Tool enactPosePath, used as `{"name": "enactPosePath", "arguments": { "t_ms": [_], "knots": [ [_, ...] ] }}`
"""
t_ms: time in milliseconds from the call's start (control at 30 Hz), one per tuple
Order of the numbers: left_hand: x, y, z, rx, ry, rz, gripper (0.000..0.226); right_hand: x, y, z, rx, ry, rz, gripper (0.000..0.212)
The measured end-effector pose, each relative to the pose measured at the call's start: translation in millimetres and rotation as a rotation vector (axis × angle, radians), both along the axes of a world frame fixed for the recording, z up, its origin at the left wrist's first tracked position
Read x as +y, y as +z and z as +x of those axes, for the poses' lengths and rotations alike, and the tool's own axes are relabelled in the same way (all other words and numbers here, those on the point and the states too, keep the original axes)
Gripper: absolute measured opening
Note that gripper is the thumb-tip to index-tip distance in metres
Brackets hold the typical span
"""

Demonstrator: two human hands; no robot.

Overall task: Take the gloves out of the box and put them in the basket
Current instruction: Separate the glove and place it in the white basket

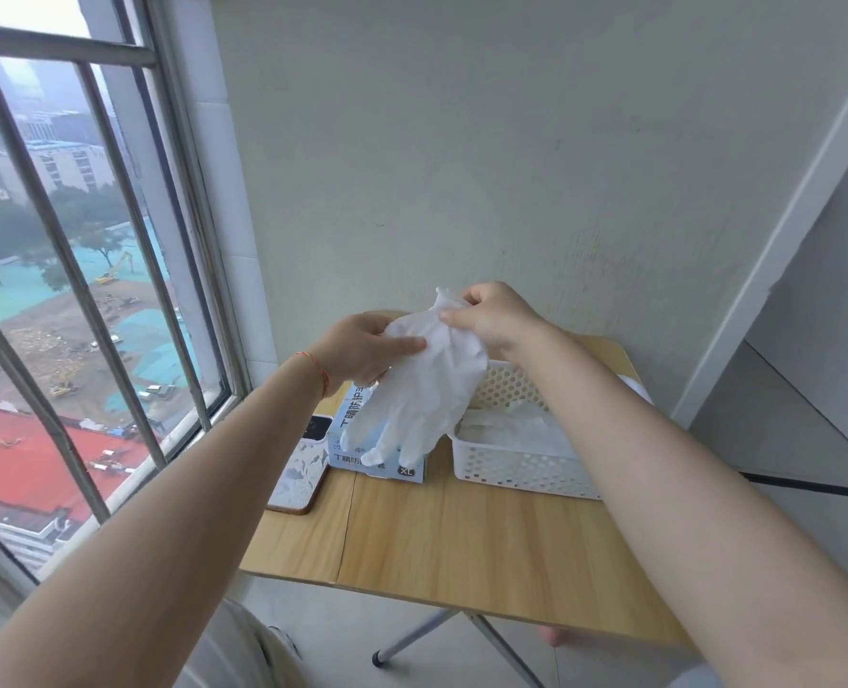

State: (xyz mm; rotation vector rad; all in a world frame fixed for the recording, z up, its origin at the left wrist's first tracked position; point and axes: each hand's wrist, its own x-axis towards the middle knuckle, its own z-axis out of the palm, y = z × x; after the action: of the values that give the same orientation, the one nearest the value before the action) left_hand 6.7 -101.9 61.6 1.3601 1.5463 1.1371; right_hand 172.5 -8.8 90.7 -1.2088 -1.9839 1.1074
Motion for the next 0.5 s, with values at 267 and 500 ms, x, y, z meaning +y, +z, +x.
{"name": "enactPosePath", "arguments": {
  "t_ms": [267, 500],
  "knots": [
    [-12, 12, -6, 0.221, -0.177, -0.059, 0.014, -24, 22, 1, 0.047, 0.195, -0.032, 0.018],
    [-9, 12, -7, -0.160, -0.099, 0.028, 0.004, -34, 35, -2, -0.371, 0.118, 0.476, 0.032]
  ]
}}
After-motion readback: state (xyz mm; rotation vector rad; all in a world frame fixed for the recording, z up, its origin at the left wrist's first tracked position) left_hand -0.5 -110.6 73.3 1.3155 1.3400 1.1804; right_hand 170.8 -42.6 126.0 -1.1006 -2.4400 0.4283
